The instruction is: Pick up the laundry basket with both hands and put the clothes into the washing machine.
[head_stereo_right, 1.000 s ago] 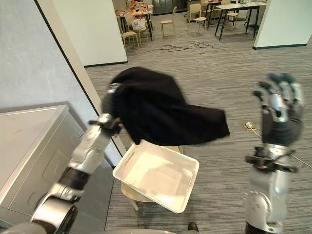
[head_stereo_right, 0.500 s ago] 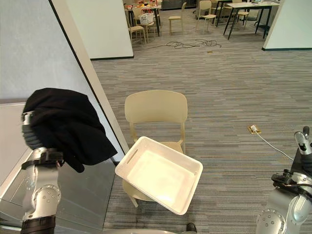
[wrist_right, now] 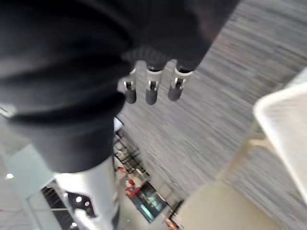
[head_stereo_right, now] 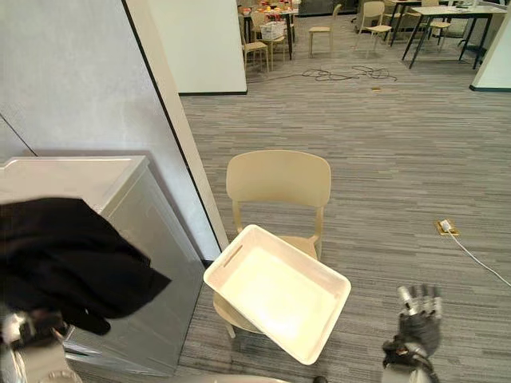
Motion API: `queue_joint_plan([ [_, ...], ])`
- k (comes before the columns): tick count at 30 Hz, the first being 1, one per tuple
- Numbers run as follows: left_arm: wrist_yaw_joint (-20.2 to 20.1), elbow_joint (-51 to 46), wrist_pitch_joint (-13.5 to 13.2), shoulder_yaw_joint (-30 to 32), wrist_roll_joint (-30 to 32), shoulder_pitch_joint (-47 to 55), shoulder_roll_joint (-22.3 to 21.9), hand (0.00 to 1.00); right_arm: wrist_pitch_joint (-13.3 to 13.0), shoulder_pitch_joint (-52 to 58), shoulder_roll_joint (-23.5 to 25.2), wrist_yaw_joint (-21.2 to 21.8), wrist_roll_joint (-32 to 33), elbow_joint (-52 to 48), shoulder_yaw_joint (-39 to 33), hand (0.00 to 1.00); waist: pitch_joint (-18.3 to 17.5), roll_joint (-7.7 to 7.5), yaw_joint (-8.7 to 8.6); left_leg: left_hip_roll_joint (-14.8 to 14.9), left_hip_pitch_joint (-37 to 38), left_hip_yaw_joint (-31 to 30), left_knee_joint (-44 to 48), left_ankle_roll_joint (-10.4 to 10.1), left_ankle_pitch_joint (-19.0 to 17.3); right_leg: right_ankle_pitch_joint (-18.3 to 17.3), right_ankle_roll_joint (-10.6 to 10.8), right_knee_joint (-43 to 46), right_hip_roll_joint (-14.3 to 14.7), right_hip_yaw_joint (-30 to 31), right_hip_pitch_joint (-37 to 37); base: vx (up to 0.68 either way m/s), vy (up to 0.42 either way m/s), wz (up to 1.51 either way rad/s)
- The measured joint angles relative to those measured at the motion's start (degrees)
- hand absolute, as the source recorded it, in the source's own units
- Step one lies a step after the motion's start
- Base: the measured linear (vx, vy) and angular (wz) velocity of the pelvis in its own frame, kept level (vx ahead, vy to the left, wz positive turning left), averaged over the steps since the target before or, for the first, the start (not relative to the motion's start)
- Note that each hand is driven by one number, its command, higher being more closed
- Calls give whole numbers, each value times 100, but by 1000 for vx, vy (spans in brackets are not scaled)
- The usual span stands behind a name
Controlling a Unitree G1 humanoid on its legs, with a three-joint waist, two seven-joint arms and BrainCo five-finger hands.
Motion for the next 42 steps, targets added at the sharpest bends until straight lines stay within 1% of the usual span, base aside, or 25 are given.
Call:
queue_joint_plan([
  [3, -46, 809, -7, 4, -194, 197, -94, 100, 0, 124, 49, 64, 105, 467, 39, 0, 3, -8, 109, 39, 78, 3, 147, 6, -166, -210, 20, 161, -3, -46, 97, -31, -1, 8],
  [5, -38, 2035, 10, -109, -402, 185, -135, 100, 2, 70, 40, 44, 29, 1250, 93, 0, -17, -69, 153, 68, 108, -21, 208, -30, -230, -302, 20, 267, -4, -116, 138, -6, -9, 9],
  [7, -39, 2572, 59, -212, -468, 178, -131, 100, 30, 23, 30, -25, -101, 1623, 119, 0, -12, -104, 175, 70, 105, -34, 207, -30, -230, -316, 18, 287, -4, -133, 135, 8, -7, 6],
  [8, -14, 3207, 174, -383, -465, 178, -127, 100, 99, -37, 23, -74, -169, 2112, 132, 0, -13, -153, 206, 72, 105, -35, 209, -39, -236, -328, 27, 302, -4, -139, 135, 17, -3, 3],
  [11, -14, 4159, 394, -755, -315, 183, -111, 100, 195, -178, -27, -75, -237, 3065, 156, 0, 10, -253, 231, 71, 126, -57, 195, -14, -226, -366, 13, 389, -16, -161, 151, 34, -1, 5],
  [15, -52, 4715, 560, -1015, -318, 172, -92, 100, 256, -424, -143, -70, -517, 4315, 161, 0, 83, -382, 251, 105, 147, -88, 249, -49, -243, -511, 19, 611, -14, -186, 154, 35, -8, 5],
  [17, -62, 4731, 609, -1100, -316, 133, -75, 100, 285, -523, -166, -92, -757, 4694, 223, 0, 253, -452, 280, 168, 95, -153, 505, -69, -363, -644, 4, 840, -6, -218, 155, 2, -24, 16],
  [18, -108, 4729, 633, -1167, -314, 21, -32, 100, 320, -609, -192, -141, -854, 4894, 307, 0, 416, -417, 351, 230, -43, -242, 858, -89, -490, -795, -26, 1106, 2, -289, 132, -55, -47, 41],
  [19, -157, 4718, 634, -1259, -304, -89, 6, 100, 318, -724, -240, -201, -871, 5023, 384, 0, 552, -455, 362, 279, -300, -415, 1137, -101, -573, -930, -69, 1362, 3, -425, 33, -86, -58, 56],
  [21, -188, 4699, 646, -1374, -308, -298, 64, 100, 312, -941, -383, -323, -891, 5243, 611, 0, 580, -458, 359, 291, -881, -835, 1314, -136, -521, -1153, -145, 1815, -39, -752, -387, -151, -113, 89],
  [23, -194, 4695, 682, -1578, -310, -468, 106, 100, 303, -1124, -433, -421, -893, 5329, 653, 0, 682, -505, 357, 212, -1205, -1156, 1060, -49, -275, -1384, -179, 2215, -196, -1131, -703, -112, -128, 114],
  [24, -199, 4693, 700, -1714, -309, -545, 119, 100, 284, -1208, -452, -440, -893, 5330, 661, 0, 771, -499, 349, 195, -1274, -1155, 879, 90, -155, -1492, -207, 2414, -322, -1379, -772, -30, -114, 130],
  [26, -226, 4689, 741, -1870, -308, -572, 128, 100, 257, -1356, -503, -517, -894, 5367, 689, 0, 856, -546, 362, 206, -1303, -843, 585, 427, -298, -1538, -258, 2531, -585, -1745, -779, 16, -47, 109],
  [27, -248, 4670, 740, -1909, -313, -604, 177, 100, 230, -1481, -490, -558, -889, 5378, 774, 0, 928, -652, 369, 250, -1480, -601, 978, 491, -301, -1531, -283, 2569, -774, -1873, -764, 51, 24, 80],
  [29, -281, 4566, 745, -2035, -311, -567, 156, 100, 155, -1597, -553, -655, -838, 5344, 778, 0, 921, -577, 367, 511, -1683, -297, 1970, 524, -319, -1511, -300, 2661, -943, -2197, -656, 46, 50, 79],
  [32, -285, 4393, 745, -2228, -310, -630, 154, 100, 101, -1601, -498, -698, -774, 5183, 744, 0, 914, -582, 347, 1064, -1411, -16, 2405, 598, -449, -1413, -135, 2742, -1120, -2566, -344, 30, 188, 70],
  [33, -284, 4393, 755, -2307, -309, -678, 149, 100, 86, -1615, -469, -738, -763, 5172, 659, 0, 921, -597, 357, 1038, -1383, 85, 2391, 471, -605, -1322, -63, 2740, -1192, -2619, -328, 15, 335, 51],
  [35, -272, 4361, 744, -2352, -307, -824, 155, 100, 112, -1657, -310, -749, -711, 5166, 553, 0, 915, -769, 355, 822, -1439, 294, 2391, 431, -725, -1042, 40, 2559, -1342, -2700, -246, 8, 323, 39],
  [36, -273, 4343, 710, -2390, -307, -843, 152, 100, 138, -1639, -174, -751, -607, 5205, 574, 0, 845, -844, 334, 669, -1527, 260, 2340, 250, -787, -731, 45, 2258, -1383, -2807, -179, 26, 338, 40],
  [37, -273, 4347, 733, -2445, -292, -917, 159, 100, 160, -1635, -162, -754, -544, 5191, 509, 0, 839, -884, 342, 619, -1558, 252, 2394, -37, -890, -482, 92, 2083, -1401, -2819, -80, 14, 344, 34],
  [38, -273, 4350, 737, -2452, -247, -932, 162, 100, 184, -1628, -154, -757, -524, 5204, 487, 0, 827, -908, 350, 575, -1580, 257, 2450, -15, -951, -342, 76, 1999, -1423, -2816, -44, -31, 425, 18],
  [39, -273, 4341, 733, -2482, -184, -921, 173, 100, 194, -1594, -152, -761, -460, 5181, 462, 0, 825, -868, 364, 554, -1634, 273, 2674, 23, -1133, -5, 56, 1883, -1480, -2798, 50, -72, 328, 4],
  [40, -273, 4338, 728, -2541, -169, -902, 259, 100, 198, -1560, -144, -767, -377, 5182, 412, 0, 816, -848, 374, 492, -1679, 308, 2890, 54, -1317, 142, 25, 1873, -1578, -2764, 77, -80, 315, -2],
  [41, -273, 4332, 727, -2603, -170, -893, 308, 100, 199, -1545, -119, -773, -357, 5179, 376, 0, 815, -850, 386, 432, -1686, 359, 2992, 132, -1410, 194, 0, 1872, -1666, -2711, 78, -84, 296, -7],
  [42, -273, 4328, 733, -2701, -164, -881, 383, 100, 188, -1508, -139, -773, -321, 5132, 351, 0, 802, -831, 379, 238, -1710, 448, 3149, 273, -1560, 345, -130, 1842, -1861, -2634, 66, -69, 293, -3],
])
